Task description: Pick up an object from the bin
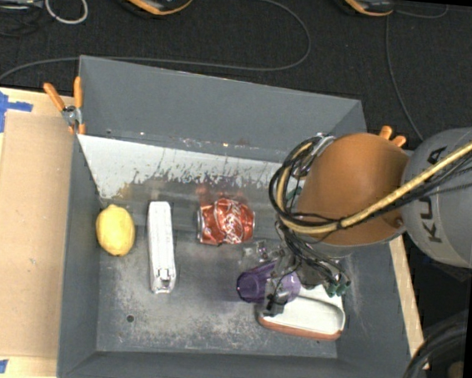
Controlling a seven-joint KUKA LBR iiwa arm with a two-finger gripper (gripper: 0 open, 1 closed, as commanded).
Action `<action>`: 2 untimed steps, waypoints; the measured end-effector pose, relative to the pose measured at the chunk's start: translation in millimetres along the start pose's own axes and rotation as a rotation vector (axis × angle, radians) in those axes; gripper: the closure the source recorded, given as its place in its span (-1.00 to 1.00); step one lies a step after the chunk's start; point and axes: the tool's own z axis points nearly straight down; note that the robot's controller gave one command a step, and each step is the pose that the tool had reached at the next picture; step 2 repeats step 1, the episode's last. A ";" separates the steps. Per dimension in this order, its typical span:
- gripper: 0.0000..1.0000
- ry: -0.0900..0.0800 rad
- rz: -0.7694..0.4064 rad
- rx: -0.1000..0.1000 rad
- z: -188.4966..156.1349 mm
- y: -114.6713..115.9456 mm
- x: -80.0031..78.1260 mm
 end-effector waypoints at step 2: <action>1.00 0.013 0.050 -0.003 -72.8 -0.4 -14.1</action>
Offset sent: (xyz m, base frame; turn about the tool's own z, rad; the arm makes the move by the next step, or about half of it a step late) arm 0.0079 -0.0045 0.2020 0.0171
